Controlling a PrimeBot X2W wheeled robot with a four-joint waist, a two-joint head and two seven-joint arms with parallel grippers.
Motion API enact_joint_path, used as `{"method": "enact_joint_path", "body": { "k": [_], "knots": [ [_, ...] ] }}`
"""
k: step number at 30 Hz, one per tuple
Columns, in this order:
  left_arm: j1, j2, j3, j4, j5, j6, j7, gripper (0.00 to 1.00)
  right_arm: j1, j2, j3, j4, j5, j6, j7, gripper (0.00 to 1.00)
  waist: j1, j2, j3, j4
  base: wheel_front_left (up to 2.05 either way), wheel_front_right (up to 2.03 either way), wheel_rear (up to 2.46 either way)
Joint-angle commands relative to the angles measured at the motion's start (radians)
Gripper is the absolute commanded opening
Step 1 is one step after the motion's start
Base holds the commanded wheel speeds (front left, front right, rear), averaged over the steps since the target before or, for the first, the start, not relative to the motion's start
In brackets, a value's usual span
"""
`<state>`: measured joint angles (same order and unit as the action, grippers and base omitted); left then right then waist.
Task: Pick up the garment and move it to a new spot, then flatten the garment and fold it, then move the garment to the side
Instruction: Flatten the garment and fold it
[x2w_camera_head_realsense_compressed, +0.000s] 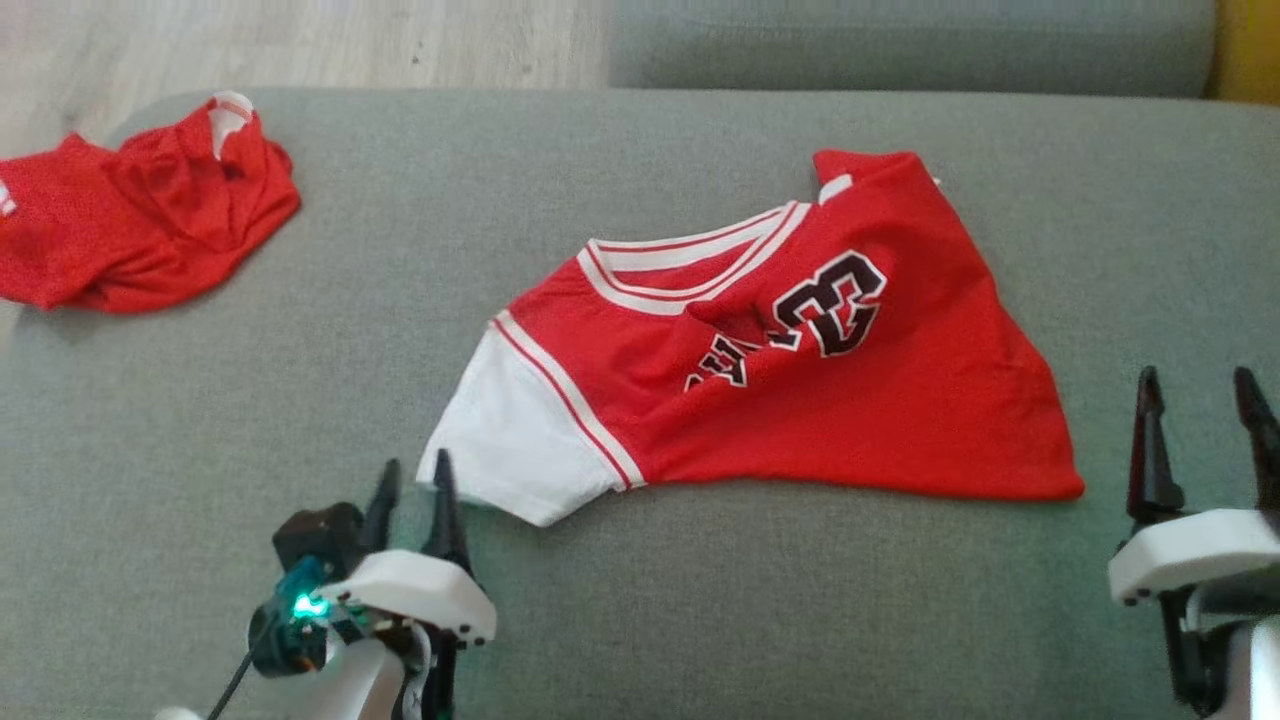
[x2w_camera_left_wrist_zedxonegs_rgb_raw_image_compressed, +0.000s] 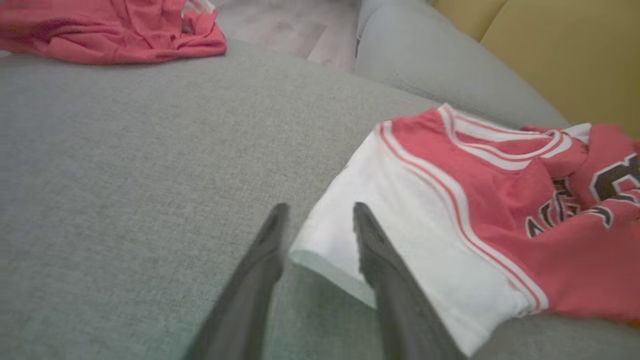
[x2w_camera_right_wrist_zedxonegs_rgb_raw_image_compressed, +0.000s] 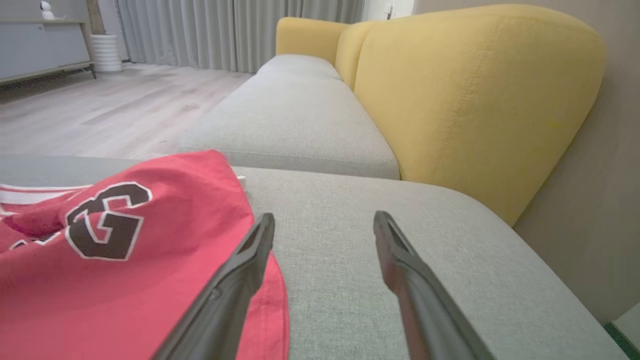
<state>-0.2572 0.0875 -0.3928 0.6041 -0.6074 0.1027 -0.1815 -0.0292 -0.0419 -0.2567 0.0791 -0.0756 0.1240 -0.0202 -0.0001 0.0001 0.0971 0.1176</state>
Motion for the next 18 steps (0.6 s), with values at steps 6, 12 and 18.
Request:
{"method": "enact_joint_path", "body": {
  "k": [6,12,18],
  "knots": [
    [0.030,0.066,0.043,-0.137,0.029,-0.005,-0.059,1.00,-0.010,-0.008,0.071,-0.008,0.010,0.007,-0.047,1.00,0.0001,-0.0001,-0.065,0.007,0.00,0.00,0.00],
    [0.117,0.111,0.040,-0.255,0.072,-0.012,-0.075,1.00,0.019,-0.008,0.127,-0.001,0.032,0.007,-0.076,1.00,0.0001,-0.0001,-0.107,0.009,0.00,0.00,0.00],
    [0.195,0.128,0.029,-0.330,0.086,0.005,-0.075,1.00,0.081,-0.008,0.169,0.007,0.075,0.007,-0.107,1.00,0.0001,-0.0001,-0.135,0.013,0.00,0.00,0.00]
  ]
}}
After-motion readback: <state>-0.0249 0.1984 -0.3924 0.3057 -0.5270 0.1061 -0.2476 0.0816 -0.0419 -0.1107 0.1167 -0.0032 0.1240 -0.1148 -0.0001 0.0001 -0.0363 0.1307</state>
